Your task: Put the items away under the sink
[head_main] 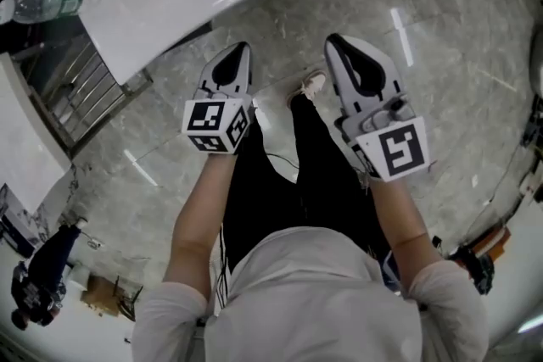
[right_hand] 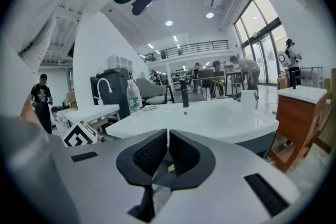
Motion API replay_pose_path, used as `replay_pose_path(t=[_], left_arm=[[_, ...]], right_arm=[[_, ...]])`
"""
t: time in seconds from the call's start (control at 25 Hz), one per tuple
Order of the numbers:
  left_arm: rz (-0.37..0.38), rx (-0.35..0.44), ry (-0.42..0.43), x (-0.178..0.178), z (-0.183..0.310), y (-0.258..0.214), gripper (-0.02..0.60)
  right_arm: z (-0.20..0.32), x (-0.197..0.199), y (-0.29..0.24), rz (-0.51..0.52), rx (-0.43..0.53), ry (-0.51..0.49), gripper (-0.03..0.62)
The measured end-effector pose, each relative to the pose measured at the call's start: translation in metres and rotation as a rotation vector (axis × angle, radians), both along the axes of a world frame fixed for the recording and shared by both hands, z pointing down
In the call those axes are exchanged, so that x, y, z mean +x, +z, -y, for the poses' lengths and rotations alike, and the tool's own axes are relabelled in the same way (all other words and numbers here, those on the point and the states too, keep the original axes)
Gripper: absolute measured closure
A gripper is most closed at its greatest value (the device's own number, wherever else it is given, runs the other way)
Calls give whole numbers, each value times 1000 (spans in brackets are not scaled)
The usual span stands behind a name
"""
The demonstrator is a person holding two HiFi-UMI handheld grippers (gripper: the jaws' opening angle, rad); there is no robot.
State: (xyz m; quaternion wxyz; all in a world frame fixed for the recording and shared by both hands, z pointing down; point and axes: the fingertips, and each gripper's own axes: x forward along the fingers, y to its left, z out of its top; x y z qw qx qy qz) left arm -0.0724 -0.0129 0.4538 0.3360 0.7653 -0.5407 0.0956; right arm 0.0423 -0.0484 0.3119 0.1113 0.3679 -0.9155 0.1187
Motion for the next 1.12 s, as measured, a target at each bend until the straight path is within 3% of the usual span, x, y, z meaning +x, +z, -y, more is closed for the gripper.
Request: replay_pose_path(t=[0.2,0.36,0.96,1.12], left_arm=[[-26,40,-51,-21,-6,-54,580],[-28,116,-62,-31,2,-105,578],[48,375,-74,-41,-1,-278,578],[75,427,-101,-48,-3,-308,578]], right_arm=[[-13,-19,-39,4,7,-32,554],[-17,-31,-71,6,44,-56,554],[-34,-33,-194,159,180,-96,554],[-36,-32,-215,212,163,-138,554]])
